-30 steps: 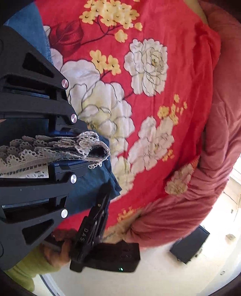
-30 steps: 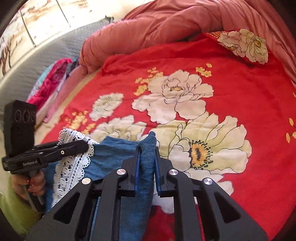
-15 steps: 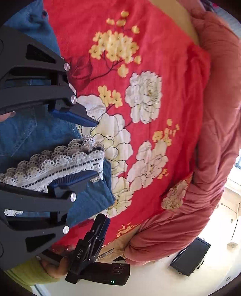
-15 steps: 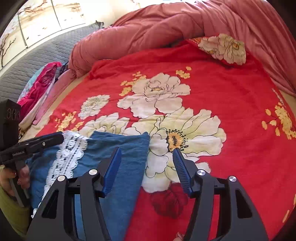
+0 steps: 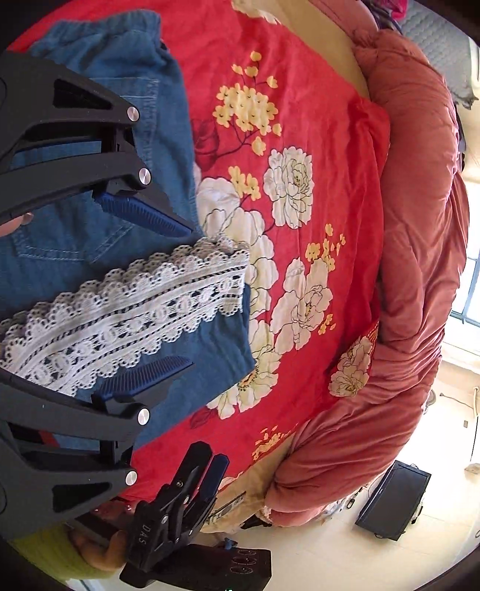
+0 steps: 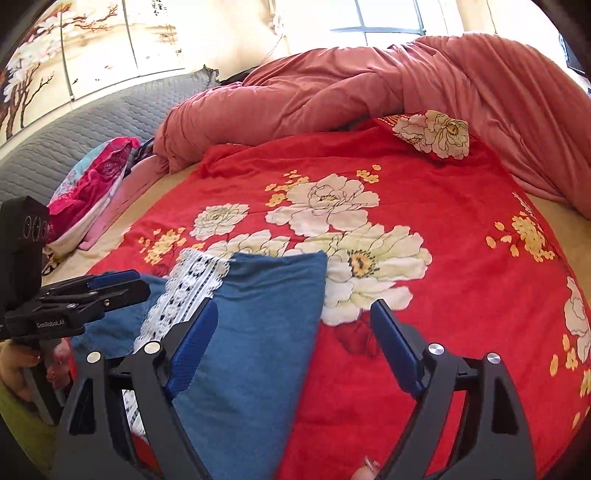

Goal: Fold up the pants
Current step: 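Lower the lace leg onto the pants and open the left gripper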

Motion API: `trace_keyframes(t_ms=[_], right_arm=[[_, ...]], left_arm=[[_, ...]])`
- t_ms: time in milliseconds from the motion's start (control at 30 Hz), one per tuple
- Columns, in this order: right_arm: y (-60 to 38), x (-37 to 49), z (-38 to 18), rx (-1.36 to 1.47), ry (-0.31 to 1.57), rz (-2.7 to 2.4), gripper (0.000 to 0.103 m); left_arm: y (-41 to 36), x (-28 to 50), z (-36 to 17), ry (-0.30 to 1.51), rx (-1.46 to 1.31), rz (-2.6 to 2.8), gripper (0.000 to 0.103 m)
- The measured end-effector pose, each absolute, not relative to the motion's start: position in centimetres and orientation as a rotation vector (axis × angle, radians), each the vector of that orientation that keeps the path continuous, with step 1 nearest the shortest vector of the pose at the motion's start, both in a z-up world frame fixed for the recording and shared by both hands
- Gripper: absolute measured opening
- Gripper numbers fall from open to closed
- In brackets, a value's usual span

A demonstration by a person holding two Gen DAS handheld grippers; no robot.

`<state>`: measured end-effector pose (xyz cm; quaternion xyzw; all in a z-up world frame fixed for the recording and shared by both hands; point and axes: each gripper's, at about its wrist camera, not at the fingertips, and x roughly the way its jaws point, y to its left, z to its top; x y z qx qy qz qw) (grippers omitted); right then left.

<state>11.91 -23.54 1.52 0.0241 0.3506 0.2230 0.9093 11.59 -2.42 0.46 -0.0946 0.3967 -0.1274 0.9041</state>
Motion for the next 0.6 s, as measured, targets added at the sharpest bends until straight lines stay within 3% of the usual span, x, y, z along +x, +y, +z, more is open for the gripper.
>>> trace_keyframes(t_ms=[467,533,600], right_arm=[[-24.1,8.0,-1.1,0.136,0.848,0.566,0.084],[-24.4,7.9,-1.6,0.169,0.870,0.575,0.084],[-24.5,7.6,-2.0,0.180,0.884,0.588,0.084]], left_arm=[[-0.2,5.2,-2.0,0.916,-0.473,-0.315,0.060],[-0.3,4.6,-2.4,0.935,-0.519,-0.339,0.052],[-0.8,4.2,-2.9,0.957,-0.551,-0.362,0.050]])
